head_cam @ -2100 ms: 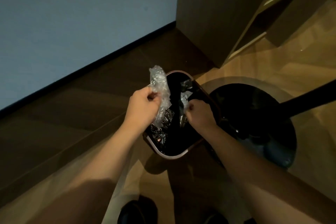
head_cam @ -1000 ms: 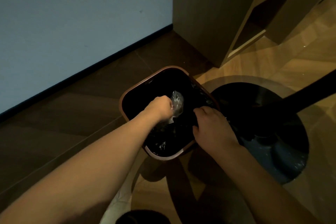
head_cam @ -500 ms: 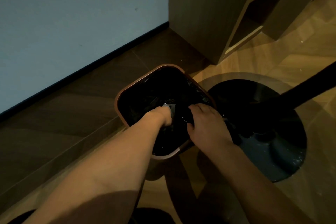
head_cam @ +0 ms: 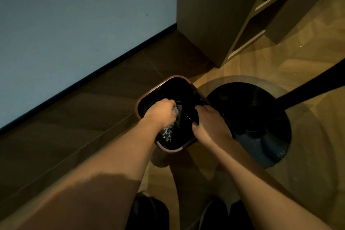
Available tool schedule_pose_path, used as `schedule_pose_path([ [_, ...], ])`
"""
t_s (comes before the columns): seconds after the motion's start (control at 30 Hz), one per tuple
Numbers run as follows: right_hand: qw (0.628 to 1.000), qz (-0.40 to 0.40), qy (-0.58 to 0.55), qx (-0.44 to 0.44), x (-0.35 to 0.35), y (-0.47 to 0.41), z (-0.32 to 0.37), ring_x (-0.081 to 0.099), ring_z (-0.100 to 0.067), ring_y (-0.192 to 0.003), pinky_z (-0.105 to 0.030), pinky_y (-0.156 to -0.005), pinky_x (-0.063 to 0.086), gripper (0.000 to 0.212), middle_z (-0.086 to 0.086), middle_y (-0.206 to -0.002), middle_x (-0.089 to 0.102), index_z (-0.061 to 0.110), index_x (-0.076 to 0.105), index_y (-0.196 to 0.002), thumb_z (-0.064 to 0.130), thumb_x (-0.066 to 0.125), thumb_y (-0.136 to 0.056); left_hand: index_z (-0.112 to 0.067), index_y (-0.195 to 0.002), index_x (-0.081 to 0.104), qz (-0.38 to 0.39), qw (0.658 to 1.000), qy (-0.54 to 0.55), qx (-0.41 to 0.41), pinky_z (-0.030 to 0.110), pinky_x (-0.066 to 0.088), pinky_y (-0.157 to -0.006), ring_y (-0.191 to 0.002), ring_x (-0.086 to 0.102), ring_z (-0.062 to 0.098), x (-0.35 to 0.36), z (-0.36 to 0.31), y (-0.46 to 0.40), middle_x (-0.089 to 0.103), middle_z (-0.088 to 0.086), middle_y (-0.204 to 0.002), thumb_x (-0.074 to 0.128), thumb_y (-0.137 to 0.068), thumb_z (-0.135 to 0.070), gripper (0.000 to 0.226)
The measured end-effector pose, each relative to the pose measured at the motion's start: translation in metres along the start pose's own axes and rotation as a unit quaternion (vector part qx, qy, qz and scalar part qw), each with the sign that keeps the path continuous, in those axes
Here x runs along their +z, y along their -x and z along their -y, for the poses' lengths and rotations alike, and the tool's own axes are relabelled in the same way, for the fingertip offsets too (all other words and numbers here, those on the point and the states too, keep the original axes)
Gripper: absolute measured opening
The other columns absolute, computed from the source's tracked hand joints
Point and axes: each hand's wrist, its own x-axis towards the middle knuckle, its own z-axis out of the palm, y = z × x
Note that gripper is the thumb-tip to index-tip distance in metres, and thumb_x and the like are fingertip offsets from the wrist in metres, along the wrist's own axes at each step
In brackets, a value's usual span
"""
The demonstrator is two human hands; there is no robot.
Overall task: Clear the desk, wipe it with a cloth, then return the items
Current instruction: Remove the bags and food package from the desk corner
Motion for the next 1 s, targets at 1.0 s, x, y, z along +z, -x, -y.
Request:
schedule_pose_path([
  [1.0,0.997,0.008,0.002,-0.073,-0.389,0.275,0.236,0.043,-0.024,-0.132,-0.037,-0.104,0.042,0.052,-0.005,-0.145,0.043,0.015,0.039,-0.145,0.019,0.056,-0.096,-0.014,-0.139,0.055,-0.164,0.982,0.082,-0.045,0.036,0.047,-0.103,-0.123,0.056,0.022,-0.401,-0.115,0.406,0.057,0.005,-0.136,0.051,-0.102,-0.025,0.038],
])
